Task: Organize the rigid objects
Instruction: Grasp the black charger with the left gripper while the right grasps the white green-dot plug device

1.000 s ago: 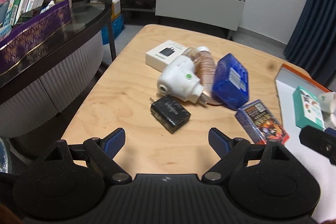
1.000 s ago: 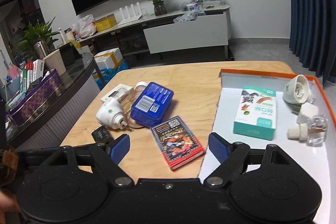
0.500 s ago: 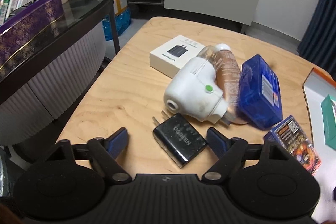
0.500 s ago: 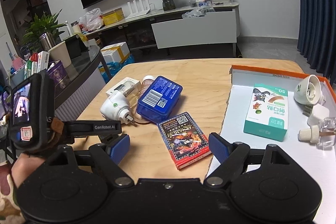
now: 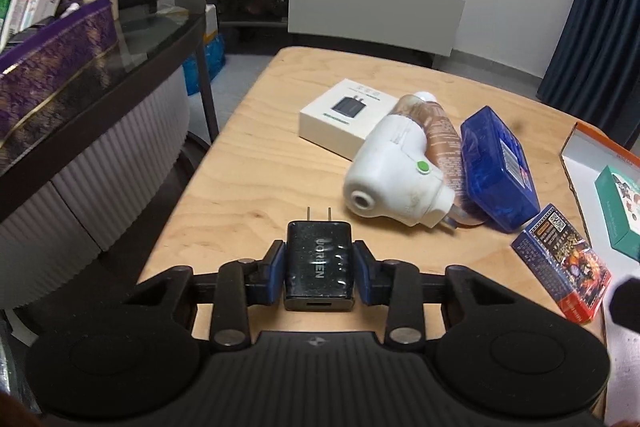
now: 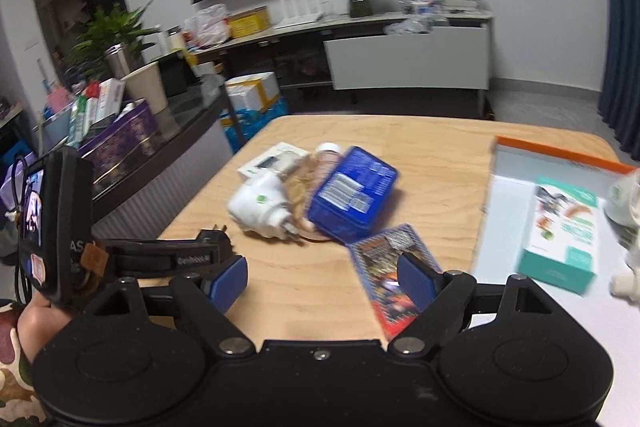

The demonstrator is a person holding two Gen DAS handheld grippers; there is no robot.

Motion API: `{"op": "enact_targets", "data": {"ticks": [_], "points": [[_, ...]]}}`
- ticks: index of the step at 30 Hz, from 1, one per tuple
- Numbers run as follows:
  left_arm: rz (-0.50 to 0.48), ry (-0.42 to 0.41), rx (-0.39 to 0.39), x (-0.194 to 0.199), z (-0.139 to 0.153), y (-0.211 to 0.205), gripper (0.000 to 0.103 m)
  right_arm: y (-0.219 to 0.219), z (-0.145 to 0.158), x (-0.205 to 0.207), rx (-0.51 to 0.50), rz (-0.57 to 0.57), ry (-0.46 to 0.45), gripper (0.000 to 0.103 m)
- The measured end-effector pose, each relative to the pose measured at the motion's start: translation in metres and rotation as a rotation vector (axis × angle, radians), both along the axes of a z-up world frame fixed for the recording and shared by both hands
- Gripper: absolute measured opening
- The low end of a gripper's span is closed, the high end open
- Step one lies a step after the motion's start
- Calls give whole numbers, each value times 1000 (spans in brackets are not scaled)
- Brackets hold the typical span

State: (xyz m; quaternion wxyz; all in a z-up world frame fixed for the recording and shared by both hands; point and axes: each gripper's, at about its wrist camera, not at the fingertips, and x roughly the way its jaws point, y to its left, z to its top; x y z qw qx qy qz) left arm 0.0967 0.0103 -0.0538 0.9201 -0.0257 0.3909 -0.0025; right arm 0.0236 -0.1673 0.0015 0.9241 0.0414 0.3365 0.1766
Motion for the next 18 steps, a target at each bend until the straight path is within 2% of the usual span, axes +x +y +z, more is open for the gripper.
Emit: {"op": "enact_targets", "data": {"ticks": [4,9,18], "points": [[22,-39,22,-13,9,9,36,26,3,17,-17,107,-20,96],[67,-56,-26,-22,19,33,36,71,-4,50,-95,235,-36,96],[126,-85,-75,-23,21,58,37,116,-38,109,-196,270,14,97]]}}
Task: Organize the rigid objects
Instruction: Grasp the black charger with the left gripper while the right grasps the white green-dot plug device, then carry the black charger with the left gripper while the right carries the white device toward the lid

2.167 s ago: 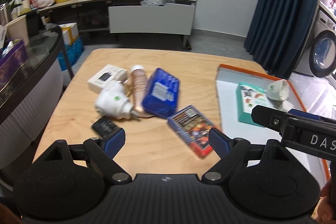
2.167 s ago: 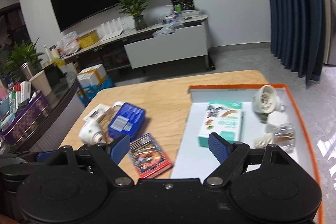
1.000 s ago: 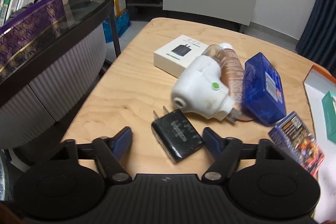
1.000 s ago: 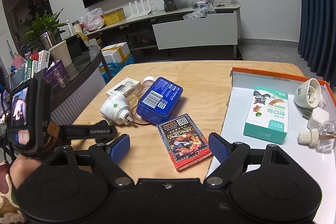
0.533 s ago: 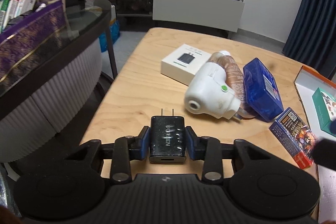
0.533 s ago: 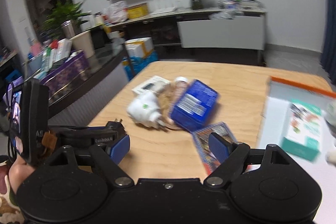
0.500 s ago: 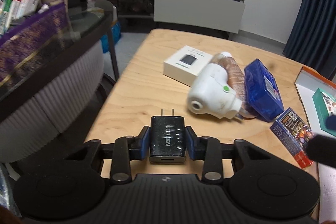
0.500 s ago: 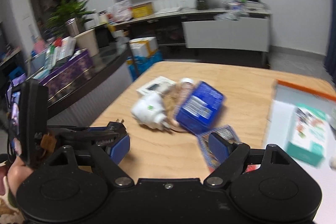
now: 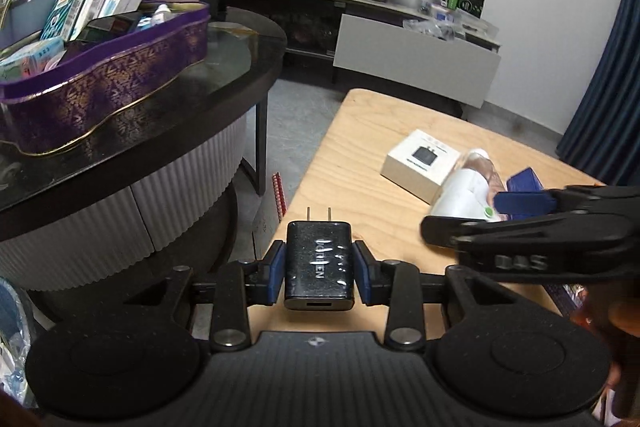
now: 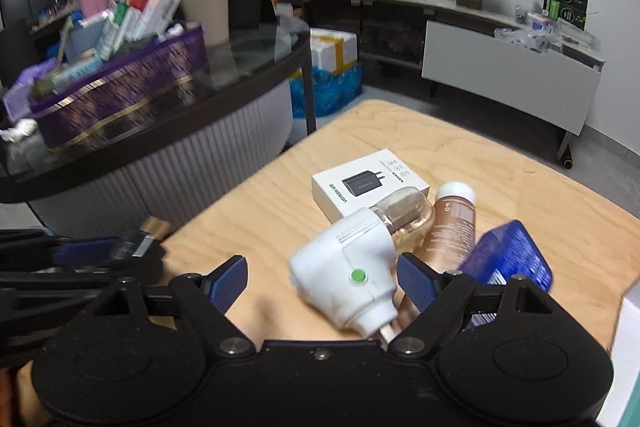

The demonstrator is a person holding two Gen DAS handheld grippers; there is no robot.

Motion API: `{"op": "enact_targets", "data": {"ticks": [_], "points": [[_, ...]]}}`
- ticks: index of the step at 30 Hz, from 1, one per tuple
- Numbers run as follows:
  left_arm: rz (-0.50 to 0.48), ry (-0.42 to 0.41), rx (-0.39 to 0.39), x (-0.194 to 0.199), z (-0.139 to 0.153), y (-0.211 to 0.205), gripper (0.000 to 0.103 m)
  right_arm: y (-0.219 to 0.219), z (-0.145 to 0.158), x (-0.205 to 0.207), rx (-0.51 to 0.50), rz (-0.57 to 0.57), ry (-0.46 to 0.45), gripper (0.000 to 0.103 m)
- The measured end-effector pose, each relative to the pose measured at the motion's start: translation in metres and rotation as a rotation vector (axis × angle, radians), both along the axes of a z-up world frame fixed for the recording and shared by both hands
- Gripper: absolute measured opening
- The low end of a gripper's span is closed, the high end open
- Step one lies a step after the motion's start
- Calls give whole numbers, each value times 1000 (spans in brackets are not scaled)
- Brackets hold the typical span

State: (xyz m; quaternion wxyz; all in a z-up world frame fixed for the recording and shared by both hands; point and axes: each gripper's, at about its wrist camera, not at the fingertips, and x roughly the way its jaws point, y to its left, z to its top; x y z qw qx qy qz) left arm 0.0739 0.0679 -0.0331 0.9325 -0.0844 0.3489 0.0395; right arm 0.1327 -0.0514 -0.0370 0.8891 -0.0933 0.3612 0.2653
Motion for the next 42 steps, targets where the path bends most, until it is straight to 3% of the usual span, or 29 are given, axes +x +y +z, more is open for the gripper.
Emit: {"op": "enact_targets", "data": {"ticks": [4,5,6,17,28,42], "points": [[2,-1,-21,3,-2,1,37,7,-16,18,-39,24,34,94],[1,-2,-23,3,-3,1,37,7,-18,18,-44,31,23,82],[-2,-3,-21,3,-2,0,37,6,-18,19,-48,29,6,79],[-38,-23,-25,-4,2,-7,37,-24,8,-29,85,3,-65,79],[-142,-69,11,-27,25,-36,37,-80,61,-102,177,-171,-146,79],[-344,-112,36,-54,49,-117,37,-172,81,-181,208,-409,-168,79]]}}
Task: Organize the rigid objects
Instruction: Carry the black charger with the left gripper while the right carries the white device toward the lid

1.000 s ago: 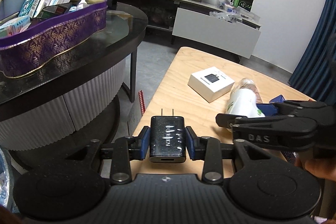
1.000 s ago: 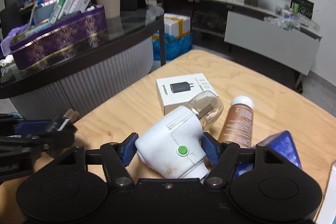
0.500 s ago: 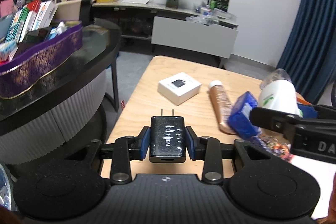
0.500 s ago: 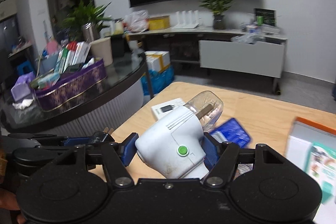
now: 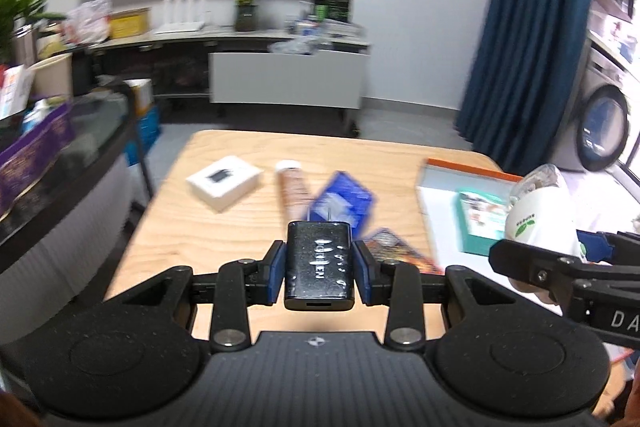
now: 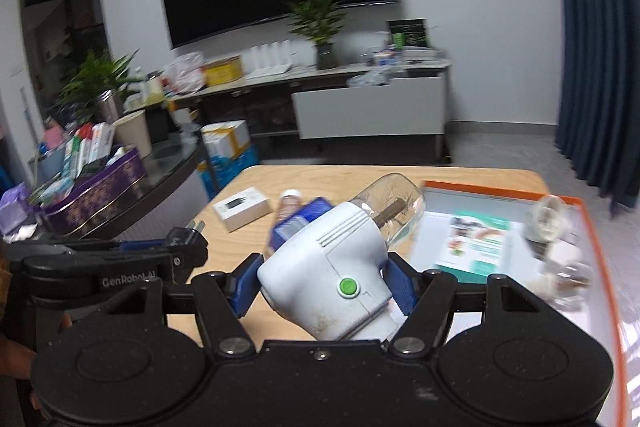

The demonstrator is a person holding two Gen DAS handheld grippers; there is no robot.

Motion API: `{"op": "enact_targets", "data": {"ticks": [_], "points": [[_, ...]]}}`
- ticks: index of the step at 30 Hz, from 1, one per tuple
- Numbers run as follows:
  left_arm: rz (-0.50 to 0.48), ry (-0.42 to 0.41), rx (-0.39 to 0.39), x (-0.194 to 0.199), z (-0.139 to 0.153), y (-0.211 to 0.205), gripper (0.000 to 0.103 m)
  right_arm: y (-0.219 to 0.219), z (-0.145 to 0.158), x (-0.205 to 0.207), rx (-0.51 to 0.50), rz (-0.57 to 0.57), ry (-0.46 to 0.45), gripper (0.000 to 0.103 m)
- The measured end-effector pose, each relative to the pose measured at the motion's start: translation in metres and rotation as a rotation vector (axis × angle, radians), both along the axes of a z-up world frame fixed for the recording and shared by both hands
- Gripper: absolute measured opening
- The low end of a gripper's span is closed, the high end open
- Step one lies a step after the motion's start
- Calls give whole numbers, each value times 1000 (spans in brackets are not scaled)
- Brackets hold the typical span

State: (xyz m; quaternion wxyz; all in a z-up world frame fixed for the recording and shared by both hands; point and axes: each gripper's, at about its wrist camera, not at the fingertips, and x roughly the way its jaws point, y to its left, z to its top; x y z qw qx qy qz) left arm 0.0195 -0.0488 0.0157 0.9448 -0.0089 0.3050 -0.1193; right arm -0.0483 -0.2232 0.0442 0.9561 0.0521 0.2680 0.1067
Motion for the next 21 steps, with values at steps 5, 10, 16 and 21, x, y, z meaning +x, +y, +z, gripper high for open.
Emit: {"op": "enact_targets", "data": {"ticks": [5,10,16,21], "points": [[-79,1,-7,-5,1,-32,37,-32,1,-18,6,-80,-4,79],[-138,1,-26,-9,5,-56,37,-56,1,-34,9,-141,-10,79],[-191,-8,-20,-12,6,-80,37,-81,-2,-49,0,-213,-12,79],[-216,-16,-14,-18,7,-96,37,-96,-5,-56,8,-252,-9,79]]}}
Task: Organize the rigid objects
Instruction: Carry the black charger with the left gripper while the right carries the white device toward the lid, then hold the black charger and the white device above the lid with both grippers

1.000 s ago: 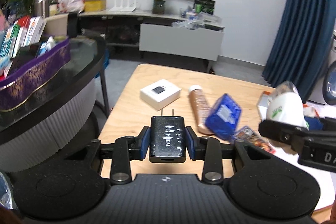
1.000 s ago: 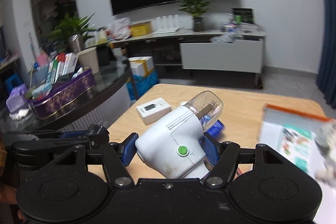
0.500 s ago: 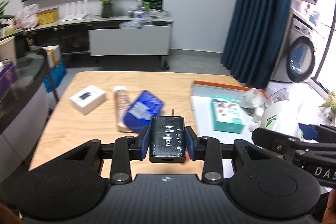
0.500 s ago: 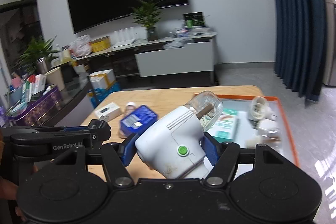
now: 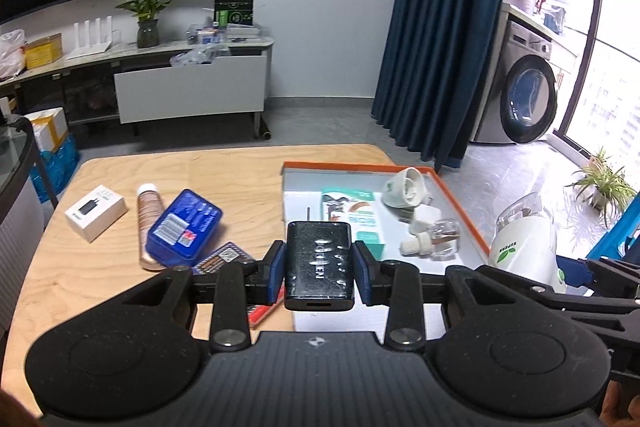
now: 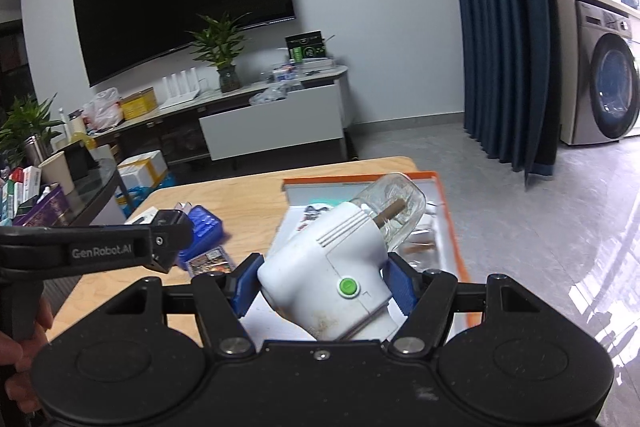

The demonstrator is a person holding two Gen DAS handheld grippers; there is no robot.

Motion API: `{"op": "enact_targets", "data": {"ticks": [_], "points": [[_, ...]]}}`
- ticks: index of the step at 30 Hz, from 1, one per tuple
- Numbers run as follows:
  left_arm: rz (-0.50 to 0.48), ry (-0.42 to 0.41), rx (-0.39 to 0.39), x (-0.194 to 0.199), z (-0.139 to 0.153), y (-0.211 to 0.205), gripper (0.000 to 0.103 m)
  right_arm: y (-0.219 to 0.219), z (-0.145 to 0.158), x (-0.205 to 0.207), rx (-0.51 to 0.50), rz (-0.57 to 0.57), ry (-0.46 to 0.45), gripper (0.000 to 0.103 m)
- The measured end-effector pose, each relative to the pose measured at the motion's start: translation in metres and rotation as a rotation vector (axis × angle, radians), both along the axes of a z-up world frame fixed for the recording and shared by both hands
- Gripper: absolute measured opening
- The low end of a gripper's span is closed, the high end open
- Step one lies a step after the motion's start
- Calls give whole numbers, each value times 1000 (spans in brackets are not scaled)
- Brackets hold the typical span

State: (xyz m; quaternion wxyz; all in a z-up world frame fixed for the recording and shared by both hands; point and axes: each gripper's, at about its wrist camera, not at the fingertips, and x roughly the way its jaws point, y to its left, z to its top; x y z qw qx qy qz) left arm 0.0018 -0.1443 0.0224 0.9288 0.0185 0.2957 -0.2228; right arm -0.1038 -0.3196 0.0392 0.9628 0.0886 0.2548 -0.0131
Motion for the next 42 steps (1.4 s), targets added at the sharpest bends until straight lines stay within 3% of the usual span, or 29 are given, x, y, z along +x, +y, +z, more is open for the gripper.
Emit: {"op": "enact_targets", "data": {"ticks": [16,42], "points": [[-66,36,3,-3,-3,-30,37,-23,-3,-8,16,-58,3,79],[-52,38,-4,-3,-1,-31,37,-20,-2,-2,20,-49,4,79]]}}
